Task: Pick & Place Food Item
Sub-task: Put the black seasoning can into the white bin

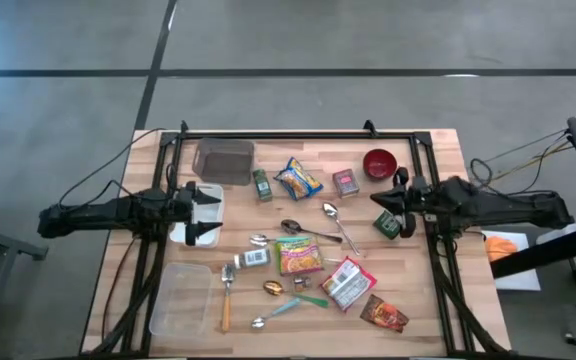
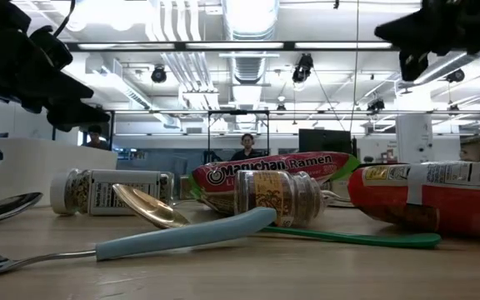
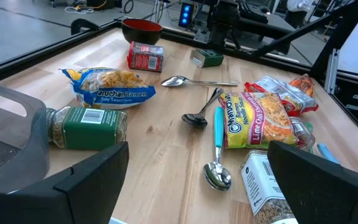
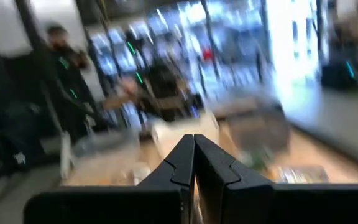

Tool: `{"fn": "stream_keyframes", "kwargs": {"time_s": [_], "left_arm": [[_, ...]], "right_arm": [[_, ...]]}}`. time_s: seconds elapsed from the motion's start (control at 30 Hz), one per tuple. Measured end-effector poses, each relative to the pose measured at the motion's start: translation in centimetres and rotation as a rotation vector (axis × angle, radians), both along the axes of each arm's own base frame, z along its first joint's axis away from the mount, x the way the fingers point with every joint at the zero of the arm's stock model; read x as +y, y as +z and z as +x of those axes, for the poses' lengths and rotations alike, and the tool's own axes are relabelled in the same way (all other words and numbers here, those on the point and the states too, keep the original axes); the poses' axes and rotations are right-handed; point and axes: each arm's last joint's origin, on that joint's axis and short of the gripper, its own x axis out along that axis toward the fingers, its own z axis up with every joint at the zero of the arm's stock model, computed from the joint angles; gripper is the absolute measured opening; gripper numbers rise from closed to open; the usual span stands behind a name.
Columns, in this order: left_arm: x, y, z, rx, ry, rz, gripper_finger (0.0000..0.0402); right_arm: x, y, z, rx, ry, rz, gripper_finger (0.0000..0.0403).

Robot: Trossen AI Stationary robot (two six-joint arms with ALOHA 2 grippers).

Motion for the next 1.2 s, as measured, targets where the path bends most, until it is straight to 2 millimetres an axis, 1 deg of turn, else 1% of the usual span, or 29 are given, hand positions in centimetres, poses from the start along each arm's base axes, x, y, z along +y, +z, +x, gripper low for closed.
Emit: {"fn": "stream_keyframes", "kwargs": {"time_s": [0.13, 0.2, 0.27, 0.33, 0.4, 0.5, 0.57, 0.77, 0.9, 1.0, 1.1, 1.2], "left_arm": [[0.0, 0.0, 0.0, 0.0, -0.001, 0.004, 0.0389], [0.0, 0.0, 0.0, 0.008, -0.007, 0.071, 0.0389], [0.1, 0.0, 0.0, 0.019, -0.012, 0.16, 0.0389], [0.1, 0.0, 0.0, 0.028, -0.029, 0.225, 0.0389], [0.1, 0.0, 0.0, 0.029, -0.031, 0.237, 0.0389], [0.1, 0.0, 0.0, 0.026, -0.023, 0.212, 0.0389], [0.1, 0.1, 0.0, 0.002, 0.005, 0.123, 0.0389], [0.2, 1.3, 0.3, -0.204, 0.134, -0.392, 0.0389], [0.3, 1.9, 0.4, -0.297, 0.185, -0.708, 0.0389], [0.4, 2.0, 0.3, -0.351, 0.266, -0.905, 0.0389], [0.6, 1.9, 0.3, -0.394, 0.335, -1.024, 0.0389], [0.7, 1.8, 0.3, -0.4, 0.373, -1.034, 0.0389]], "right_arm": [[-0.3, 1.8, -0.4, 0.236, -0.117, 0.159, 0.0008], [-0.3, 2.3, -0.7, 0.325, -0.144, 0.247, 0.0008], [-0.2, 2.9, -0.9, 0.385, -0.17, 0.354, 0.0008], [-0.2, 3.3, -1.1, 0.439, -0.201, 0.421, 0.0008], [-0.2, 3.5, -1.1, 0.482, -0.228, 0.468, 0.0008], [-0.2, 3.8, -1.0, 0.496, -0.258, 0.537, 0.0008], [-0.2, 4.0, -0.8, 0.503, -0.267, 0.555, 0.0008], [-0.2, 4.5, -0.4, 0.485, -0.263, 0.56, 0.0008], [-0.2, 5.1, 0.0, 0.408, -0.242, 0.567, 0.0008], [-0.3, 5.6, 0.5, 0.343, -0.227, 0.586, 0.0008], [-0.3, 5.8, 0.8, 0.317, -0.213, 0.571, 0.0008], [-0.3, 5.8, 0.8, 0.333, -0.201, 0.51, 0.0008]]}}
